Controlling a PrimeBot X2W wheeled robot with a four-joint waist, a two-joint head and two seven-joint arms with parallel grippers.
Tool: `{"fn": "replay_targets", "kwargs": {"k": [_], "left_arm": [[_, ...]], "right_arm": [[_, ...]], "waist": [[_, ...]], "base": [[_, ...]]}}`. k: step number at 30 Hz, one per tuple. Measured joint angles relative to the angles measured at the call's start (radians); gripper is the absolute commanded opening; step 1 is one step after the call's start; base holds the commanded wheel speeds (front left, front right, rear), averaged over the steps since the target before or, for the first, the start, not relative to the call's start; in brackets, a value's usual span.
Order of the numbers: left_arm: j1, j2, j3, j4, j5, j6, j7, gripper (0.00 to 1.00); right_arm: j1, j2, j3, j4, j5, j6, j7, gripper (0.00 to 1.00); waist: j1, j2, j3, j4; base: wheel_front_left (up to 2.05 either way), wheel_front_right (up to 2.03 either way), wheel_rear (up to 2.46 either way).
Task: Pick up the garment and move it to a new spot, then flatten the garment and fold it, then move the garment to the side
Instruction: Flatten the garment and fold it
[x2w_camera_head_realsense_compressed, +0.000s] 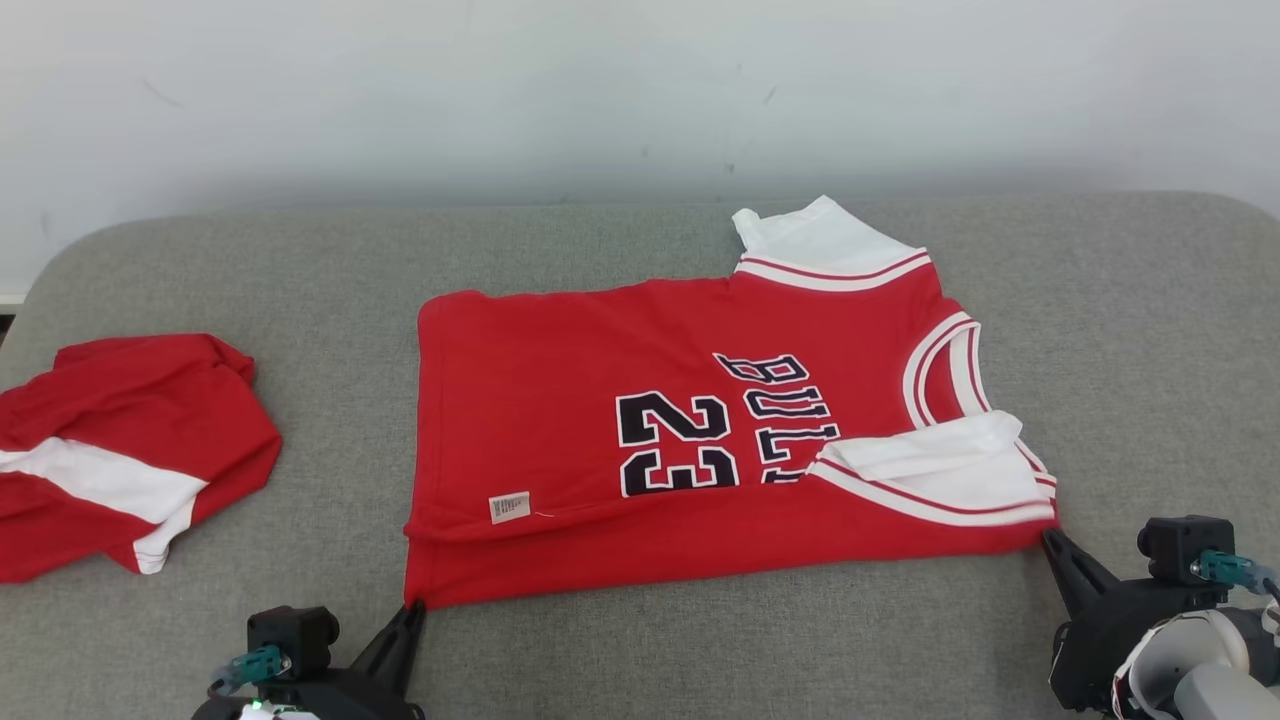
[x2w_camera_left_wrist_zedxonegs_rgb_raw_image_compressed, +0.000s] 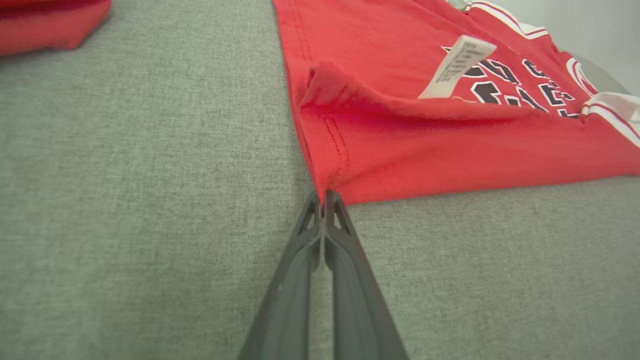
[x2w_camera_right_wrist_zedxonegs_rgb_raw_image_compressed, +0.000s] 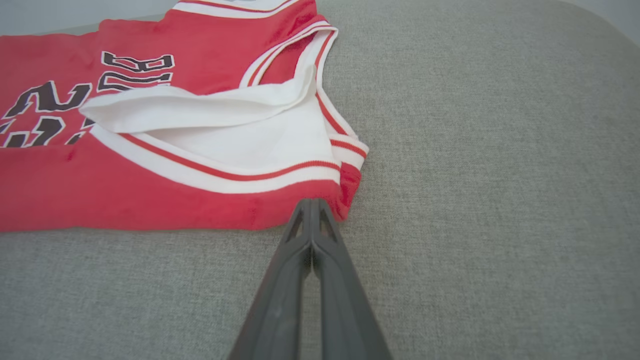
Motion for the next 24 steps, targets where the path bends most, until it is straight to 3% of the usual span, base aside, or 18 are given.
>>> {"fn": "replay_targets", "kwargs": {"k": [3,4,5,6,15,24], "left_arm": [[0.002,0.003,-0.001,-0.003,0.0,0.0,-0.004,0.0],[0.002,0.003,-0.003,-0.003,0.0,0.0,-0.004,0.0],[0.002,0.003,-0.005,-0.002,0.0,0.0,-0.004,0.0],[0.002,0.002,-0.006,-0.002,-0.001,0.0,-0.004,0.0],[0.024,-0.004,-0.005,0.004,-0.01,-0.001,-0.015,0.0],[0.009,-0.017,-0.027,0.009,-0.005,-0.009,-0.013,0.0]], "right_arm": [[0.008,-0.002,-0.003,-0.016,0.004,0.0,-0.002,0.0],[0.011,-0.002,-0.002,-0.016,0.007,0.0,0.002,0.24],[0.016,-0.003,0.0,-0.014,0.007,0.0,0.005,0.74],[0.02,-0.007,0.007,-0.011,0.005,0.0,0.013,1.0],[0.011,-0.008,0.012,-0.013,-0.008,-0.009,0.014,1.0],[-0.058,-0.002,0.017,0.086,-0.008,-0.01,0.048,1.0]], "waist": [[-0.0001,0.0,-0.011,-0.002],[0.0,0.0,-0.013,-0.004],[0.0,-0.0001,-0.014,-0.005],[0.0,0.0,-0.015,-0.006],[0.0,0.0,-0.012,-0.024],[0.0,0.0,-0.009,-0.003]], "base": [[0.0,0.0,0.0],[0.0,0.0,0.0],[0.0,0.0,0.0],[0.0,0.0,0.0],[0.0,0.0,0.0],[0.0,0.0,0.0]]}}
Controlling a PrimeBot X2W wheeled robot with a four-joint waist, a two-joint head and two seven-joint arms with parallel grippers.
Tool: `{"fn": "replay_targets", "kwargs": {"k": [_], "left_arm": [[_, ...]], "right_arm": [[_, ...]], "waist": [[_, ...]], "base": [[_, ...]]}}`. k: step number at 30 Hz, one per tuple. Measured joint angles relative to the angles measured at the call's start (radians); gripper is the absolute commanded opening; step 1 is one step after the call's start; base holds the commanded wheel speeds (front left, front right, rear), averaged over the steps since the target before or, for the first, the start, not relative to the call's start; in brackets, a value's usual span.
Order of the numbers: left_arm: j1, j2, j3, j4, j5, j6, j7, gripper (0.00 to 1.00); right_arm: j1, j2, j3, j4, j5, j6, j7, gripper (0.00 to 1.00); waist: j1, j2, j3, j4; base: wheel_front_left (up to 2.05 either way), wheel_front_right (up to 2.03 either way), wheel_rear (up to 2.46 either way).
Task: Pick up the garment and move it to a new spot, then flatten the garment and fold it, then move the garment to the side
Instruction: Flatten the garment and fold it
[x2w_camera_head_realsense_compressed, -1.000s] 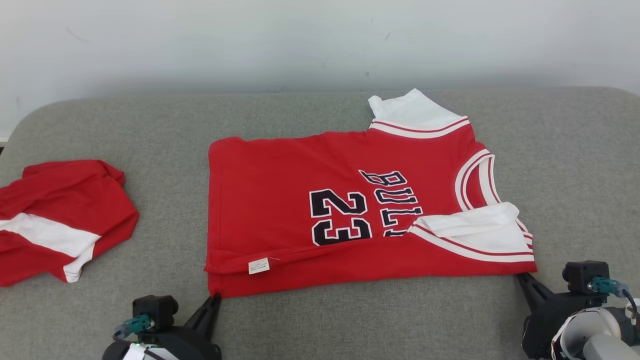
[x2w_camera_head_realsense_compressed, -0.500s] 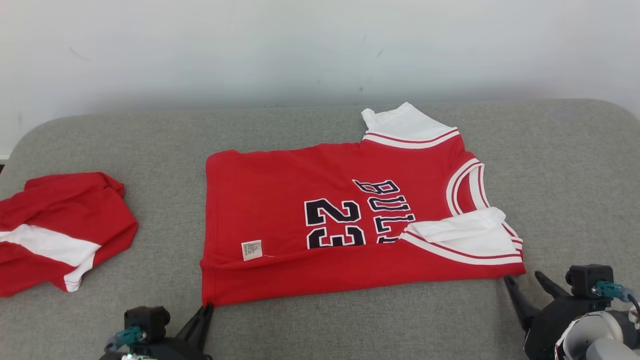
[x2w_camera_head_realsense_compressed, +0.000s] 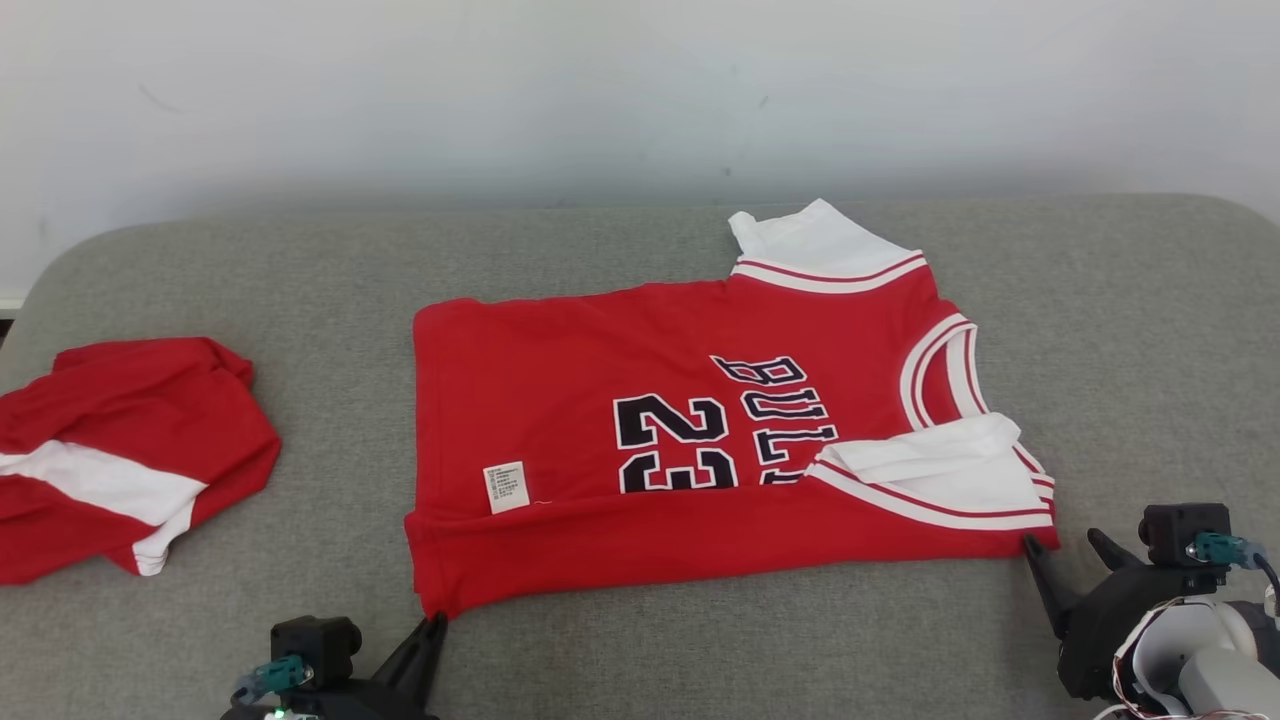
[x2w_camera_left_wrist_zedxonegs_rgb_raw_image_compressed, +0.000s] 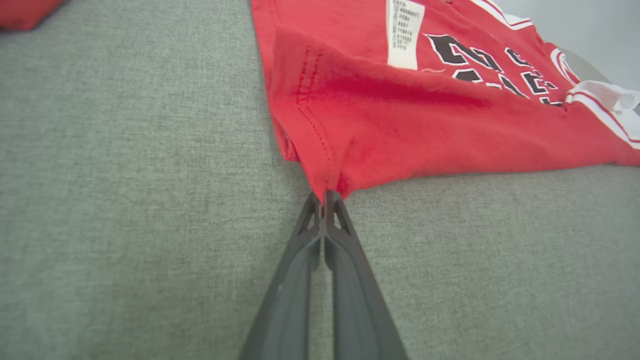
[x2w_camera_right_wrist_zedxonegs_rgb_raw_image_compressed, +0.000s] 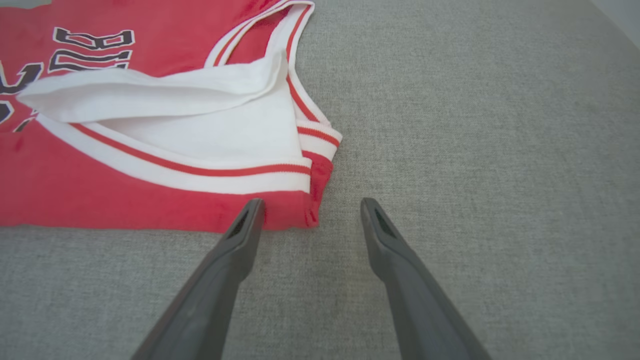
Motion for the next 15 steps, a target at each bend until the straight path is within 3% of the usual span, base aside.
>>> {"fn": "replay_targets", "kwargs": {"k": [4,5,6,7,8,15], "left_arm": [[-0.012,-0.002,-0.003,0.003,0.0,0.0,0.0,0.0],[-0.012,-0.001,-0.003,0.005,0.0,0.0,0.0,0.0],[-0.012,0.001,-0.003,0.007,0.0,-0.001,0.0,0.0],[-0.012,0.002,-0.003,0.008,0.0,-0.001,0.0,0.0],[-0.012,0.002,-0.003,0.008,0.0,-0.001,0.0,0.0],[-0.012,0.002,-0.003,0.014,-0.001,-0.001,-0.002,0.0]], "right_arm": [[-0.011,0.015,0.014,0.023,-0.001,0.0,0.008,0.99],[-0.016,0.021,0.018,0.028,-0.001,0.002,0.008,0.92],[-0.024,0.026,0.021,0.035,-0.001,0.002,0.01,0.75],[-0.031,0.029,0.024,0.041,-0.001,0.003,0.01,0.27],[-0.031,0.029,0.024,0.041,-0.001,0.003,0.01,0.0],[-0.045,0.031,0.032,0.068,-0.001,0.01,0.015,0.0]], "waist": [[0.0,0.0,0.0,0.017],[0.0,0.0,0.0,0.02],[0.0,0.0,0.0,0.021],[0.0,-0.0001,0.001,0.022],[0.0,-0.0001,0.001,0.022],[0.0,0.0,0.005,0.025]], "base": [[0.0,0.0,0.0],[0.0,0.0,0.0],[0.0,0.0,0.0],[0.0,0.0,0.0],[0.0,0.0,0.0],[0.0,0.0,0.0]]}}
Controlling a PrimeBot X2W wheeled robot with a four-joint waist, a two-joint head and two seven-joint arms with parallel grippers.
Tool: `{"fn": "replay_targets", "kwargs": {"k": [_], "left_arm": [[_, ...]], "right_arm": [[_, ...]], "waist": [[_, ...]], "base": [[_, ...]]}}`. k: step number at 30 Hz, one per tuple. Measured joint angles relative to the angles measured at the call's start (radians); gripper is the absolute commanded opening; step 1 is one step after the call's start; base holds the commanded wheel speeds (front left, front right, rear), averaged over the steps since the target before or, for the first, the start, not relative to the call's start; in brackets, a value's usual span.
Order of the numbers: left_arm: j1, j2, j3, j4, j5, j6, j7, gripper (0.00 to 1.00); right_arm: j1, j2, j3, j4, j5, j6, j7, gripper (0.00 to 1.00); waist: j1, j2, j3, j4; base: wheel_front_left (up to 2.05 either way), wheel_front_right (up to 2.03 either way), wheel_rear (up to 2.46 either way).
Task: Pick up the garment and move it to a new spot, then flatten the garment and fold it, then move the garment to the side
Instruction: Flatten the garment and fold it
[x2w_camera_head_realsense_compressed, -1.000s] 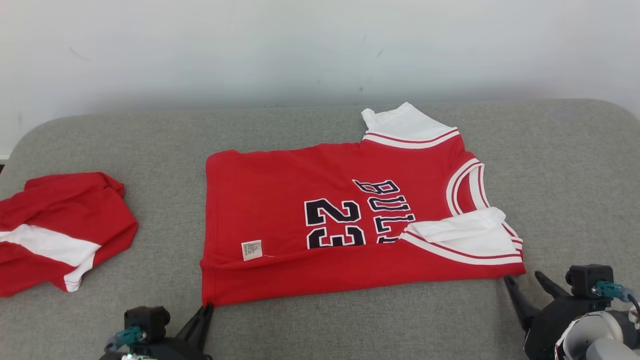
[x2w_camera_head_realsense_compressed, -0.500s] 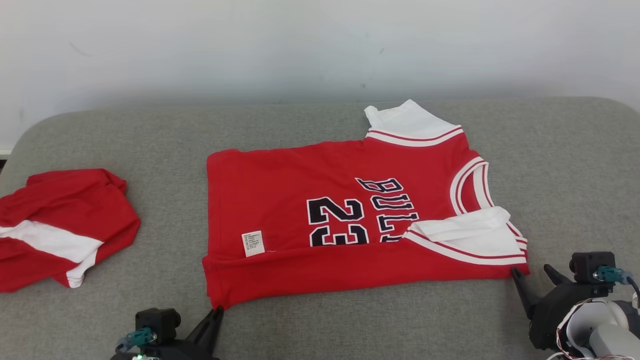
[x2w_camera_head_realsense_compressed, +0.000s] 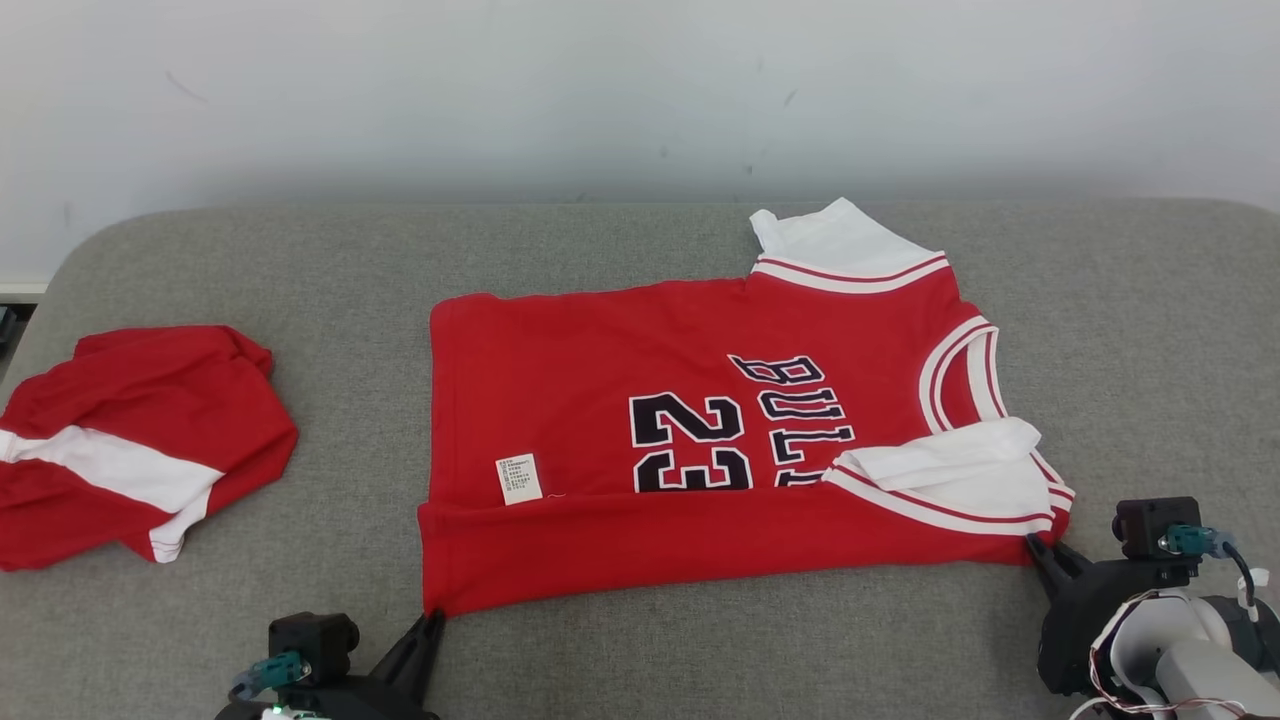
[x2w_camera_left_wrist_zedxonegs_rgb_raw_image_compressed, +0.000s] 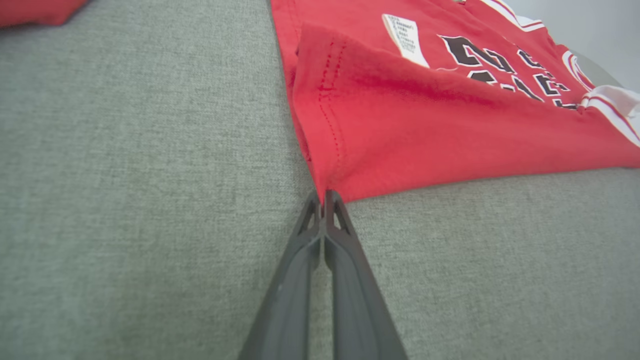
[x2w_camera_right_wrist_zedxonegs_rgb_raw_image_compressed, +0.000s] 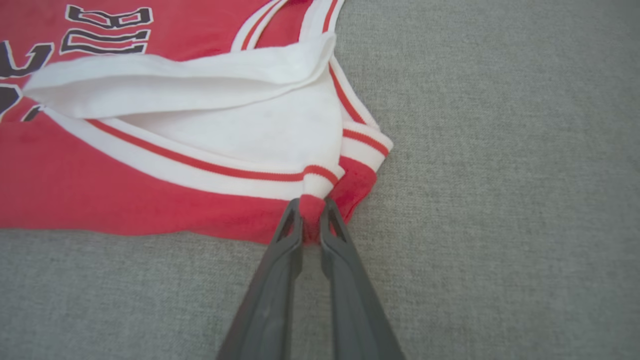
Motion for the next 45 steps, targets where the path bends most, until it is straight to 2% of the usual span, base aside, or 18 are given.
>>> {"fn": "replay_targets", "kwargs": {"k": [13,30,35,45], "left_arm": [[0.007,0.034,0.012,0.012,-0.007,-0.007,-0.007,0.0],[0.136,0.087,-0.007,-0.087,-0.015,-0.006,0.048,0.0],[0.167,0.11,-0.005,-0.145,-0.014,0.02,0.067,0.0],[0.223,0.127,0.001,-0.232,-0.018,0.058,0.123,0.0]], "right_arm": [[0.047,-0.016,-0.029,-0.026,0.028,0.027,-0.053,0.0],[0.256,-0.06,-0.032,-0.194,0.05,0.035,-0.088,0.0],[0.32,-0.071,-0.041,-0.259,0.071,0.033,-0.085,0.0],[0.414,-0.073,-0.053,-0.349,0.108,-0.002,-0.031,0.0]], "waist": [[0.0,-0.0001,-0.021,-0.017],[-0.0001,0.0,-0.066,-0.043],[0.0,-0.0001,-0.074,-0.042],[0.0001,0.0,-0.077,-0.04]], "base": [[0.0,0.0,0.0],[0.0,0.0,0.0],[0.0,0.0,0.0],[0.0,0.0,0.0]]}}
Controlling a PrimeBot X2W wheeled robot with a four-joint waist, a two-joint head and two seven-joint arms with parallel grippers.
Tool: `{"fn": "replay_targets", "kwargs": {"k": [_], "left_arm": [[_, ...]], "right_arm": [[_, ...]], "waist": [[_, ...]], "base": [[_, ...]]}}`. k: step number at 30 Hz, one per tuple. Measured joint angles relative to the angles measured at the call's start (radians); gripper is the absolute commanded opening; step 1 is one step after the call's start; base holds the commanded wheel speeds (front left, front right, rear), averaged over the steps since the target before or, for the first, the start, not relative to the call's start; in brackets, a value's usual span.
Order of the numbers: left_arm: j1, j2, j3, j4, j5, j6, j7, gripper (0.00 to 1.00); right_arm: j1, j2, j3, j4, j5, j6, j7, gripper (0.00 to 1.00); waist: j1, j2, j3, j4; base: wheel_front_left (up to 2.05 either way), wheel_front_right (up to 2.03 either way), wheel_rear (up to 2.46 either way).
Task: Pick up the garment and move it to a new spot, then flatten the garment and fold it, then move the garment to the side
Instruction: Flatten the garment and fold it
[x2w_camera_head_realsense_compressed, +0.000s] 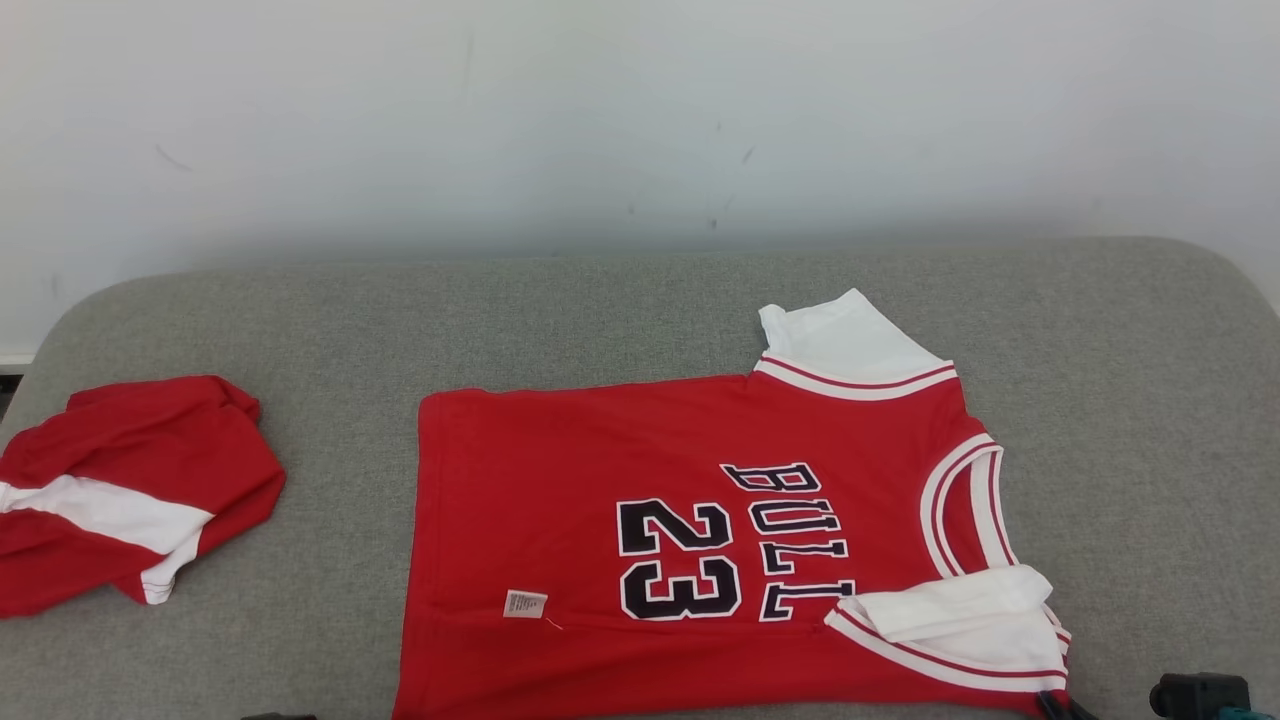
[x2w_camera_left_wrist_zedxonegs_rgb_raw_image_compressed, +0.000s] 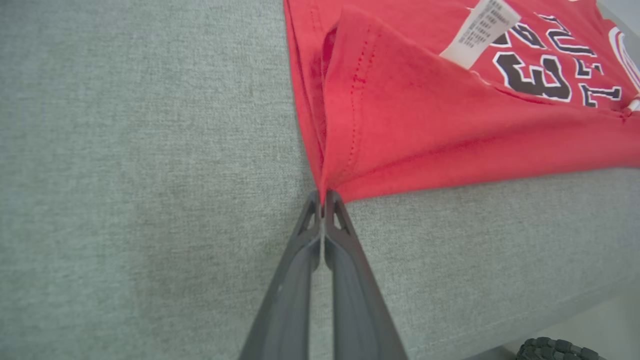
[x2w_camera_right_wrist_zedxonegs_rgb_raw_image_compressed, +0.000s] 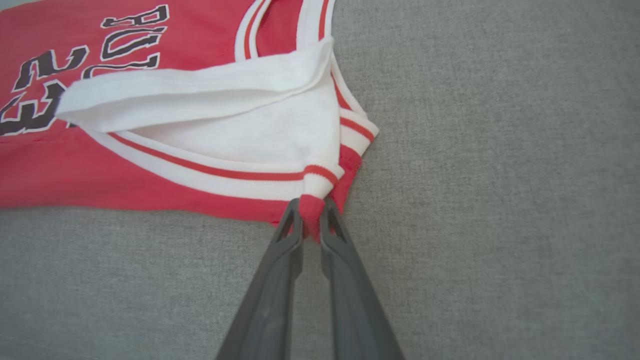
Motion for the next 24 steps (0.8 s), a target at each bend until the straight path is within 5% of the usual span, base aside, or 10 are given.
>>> {"fn": "replay_targets", "kwargs": {"k": [12,13,14,15,16,21,24], "left_arm": [[0.011,0.004,0.009,-0.036,-0.039,0.018,0.063,0.0],[0.014,0.003,0.009,-0.039,-0.04,0.023,0.067,0.0],[0.018,0.002,0.011,-0.039,-0.042,0.023,0.071,0.0],[0.021,0.0,0.012,-0.039,-0.046,0.025,0.08,0.36],[0.023,-0.001,0.013,-0.039,-0.051,0.03,0.085,1.0],[0.031,0.009,0.021,-0.065,-0.053,0.042,0.096,1.0],[0.053,0.023,0.035,-0.125,-0.06,0.05,0.096,1.0]], "right_arm": [[0.017,-0.004,0.006,-0.062,0.009,-0.043,0.078,0.0],[0.017,-0.004,0.006,-0.067,0.015,-0.044,0.082,0.27],[0.017,-0.005,0.006,-0.073,0.018,-0.049,0.088,0.65],[0.017,-0.005,0.003,-0.08,0.022,-0.051,0.091,1.0],[0.018,-0.005,-0.002,-0.085,0.033,-0.051,0.096,1.0],[0.041,-0.007,-0.033,-0.125,0.075,-0.049,0.104,1.0],[0.067,-0.01,-0.076,-0.19,0.149,-0.021,0.103,1.0]], "waist": [[0.0,0.0,0.007,0.003],[0.0,0.0,0.008,0.004],[0.0,0.0,0.009,0.004],[0.0,0.0,0.01,0.005],[0.0,0.0,0.011,0.005],[0.0,0.0,0.015,0.006],[0.0,0.0,0.016,0.005]], "base": [[0.0,0.0,0.0],[0.0,0.0,0.0],[0.0,0.0,0.0],[0.0,0.0,0.0],[0.0,0.0,0.0],[0.0,0.0,0.0],[0.0,0.0,0.0]]}}
